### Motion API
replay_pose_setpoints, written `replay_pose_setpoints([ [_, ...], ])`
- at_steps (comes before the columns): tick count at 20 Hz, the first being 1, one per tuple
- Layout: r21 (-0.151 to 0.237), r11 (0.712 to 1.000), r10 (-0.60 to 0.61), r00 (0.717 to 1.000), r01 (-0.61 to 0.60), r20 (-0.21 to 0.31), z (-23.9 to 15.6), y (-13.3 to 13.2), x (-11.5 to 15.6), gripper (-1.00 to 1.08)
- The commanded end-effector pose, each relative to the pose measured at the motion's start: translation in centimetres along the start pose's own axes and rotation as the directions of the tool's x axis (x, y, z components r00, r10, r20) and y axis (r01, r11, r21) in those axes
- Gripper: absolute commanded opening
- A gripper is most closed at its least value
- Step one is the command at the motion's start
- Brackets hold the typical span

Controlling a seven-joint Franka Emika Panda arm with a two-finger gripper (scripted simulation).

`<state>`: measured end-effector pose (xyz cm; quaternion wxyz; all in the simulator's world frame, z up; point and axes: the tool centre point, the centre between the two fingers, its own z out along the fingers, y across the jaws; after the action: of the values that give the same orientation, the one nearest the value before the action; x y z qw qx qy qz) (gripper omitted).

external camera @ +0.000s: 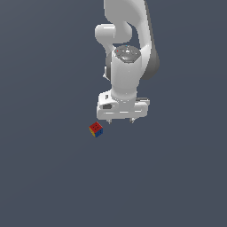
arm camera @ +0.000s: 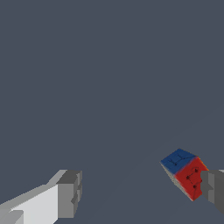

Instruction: Pick up the object and move it to a goal position.

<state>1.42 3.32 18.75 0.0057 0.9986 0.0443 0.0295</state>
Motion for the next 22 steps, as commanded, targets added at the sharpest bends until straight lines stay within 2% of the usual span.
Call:
replay_pose_setpoints([
  [1, 0.000, 1.000, 0.000, 1.000, 0.000, 0.000, 0.0, 0.0, 0.0, 1.00],
  [10, 0.015, 0.999, 0.045, 0.998, -0.045, -0.043, -2.6, 1.4, 1.2, 1.00],
  [22, 0.013, 1.000, 0.022, 0.999, -0.022, -0.038, -2.1, 1.8, 1.0, 1.00],
])
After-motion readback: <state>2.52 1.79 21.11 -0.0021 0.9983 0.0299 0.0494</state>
